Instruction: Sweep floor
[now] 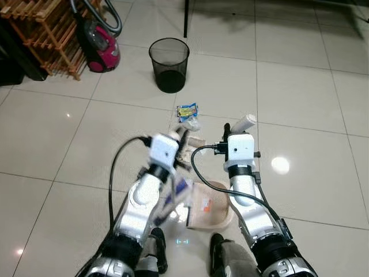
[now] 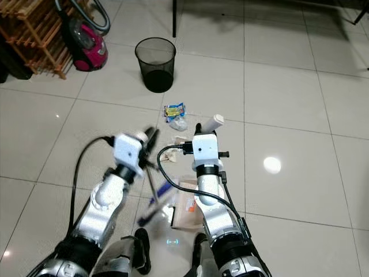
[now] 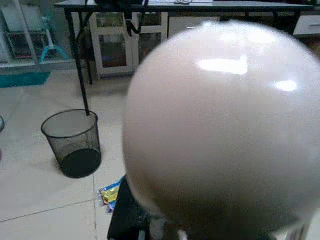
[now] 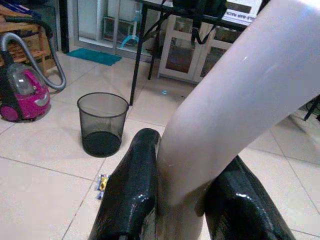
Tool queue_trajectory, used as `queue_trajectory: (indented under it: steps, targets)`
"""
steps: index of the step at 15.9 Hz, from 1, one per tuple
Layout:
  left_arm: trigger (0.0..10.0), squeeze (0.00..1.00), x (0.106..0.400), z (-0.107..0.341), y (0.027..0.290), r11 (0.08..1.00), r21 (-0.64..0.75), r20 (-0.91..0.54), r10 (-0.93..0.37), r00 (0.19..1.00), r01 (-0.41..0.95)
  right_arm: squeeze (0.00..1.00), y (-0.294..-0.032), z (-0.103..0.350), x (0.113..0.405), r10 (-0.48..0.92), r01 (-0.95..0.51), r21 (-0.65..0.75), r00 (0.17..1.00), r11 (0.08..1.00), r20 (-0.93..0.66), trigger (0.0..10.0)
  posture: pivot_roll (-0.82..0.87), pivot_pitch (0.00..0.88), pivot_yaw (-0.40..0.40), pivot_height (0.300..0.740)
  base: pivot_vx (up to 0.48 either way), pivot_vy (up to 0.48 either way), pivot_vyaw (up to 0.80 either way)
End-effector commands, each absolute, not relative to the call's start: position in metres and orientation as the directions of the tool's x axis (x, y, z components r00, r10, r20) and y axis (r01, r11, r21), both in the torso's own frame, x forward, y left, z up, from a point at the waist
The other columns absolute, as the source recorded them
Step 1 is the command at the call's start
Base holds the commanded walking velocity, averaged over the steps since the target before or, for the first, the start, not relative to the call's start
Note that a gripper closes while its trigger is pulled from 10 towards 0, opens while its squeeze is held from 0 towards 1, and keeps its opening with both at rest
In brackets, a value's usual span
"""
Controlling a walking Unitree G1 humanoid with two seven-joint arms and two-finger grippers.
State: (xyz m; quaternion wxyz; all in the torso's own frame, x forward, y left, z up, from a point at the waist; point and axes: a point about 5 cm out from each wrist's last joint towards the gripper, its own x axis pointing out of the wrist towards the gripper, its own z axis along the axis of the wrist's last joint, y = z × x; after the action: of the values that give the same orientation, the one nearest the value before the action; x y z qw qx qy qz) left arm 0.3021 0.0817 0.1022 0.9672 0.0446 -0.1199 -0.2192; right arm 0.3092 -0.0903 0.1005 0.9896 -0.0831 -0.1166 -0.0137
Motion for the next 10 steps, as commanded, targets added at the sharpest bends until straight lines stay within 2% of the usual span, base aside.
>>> queue_trajectory:
  steps: [1, 7, 10]
  targets:
    - [10.0, 0.0, 0.292, 0.086, 0.084, 0.888, 0.07, 0.131, -0.46, 0.878, 0.454, 0.0, -0.092, 0.096, 0.309, -0.02, 0.055, -0.162, 0.978, 0.985, 0.206, 10.0, -0.01, 0.325, -0.002, 0.74, 0.0, 0.0, 0.0]
    - [10.0, 0.0, 0.289, 0.129, 0.087, 0.857, 0.039, 0.272, -0.505, 0.819, 0.515, 0.0, -0.092, 0.097, 0.311, -0.021, 0.048, -0.132, 0.98, 0.99, 0.198, 10.0, 0.0, 0.311, -0.001, 0.74, 0.0, 0.0, 0.0]
    - [10.0, 0.0, 0.285, 0.137, 0.082, 0.832, 0.02, 0.282, -0.537, 0.795, 0.555, 0.0, -0.091, 0.096, 0.311, -0.017, 0.042, -0.126, 0.981, 0.991, 0.194, 10.0, 0.0, 0.306, 0.003, 0.74, 0.0, 0.0, 0.0]
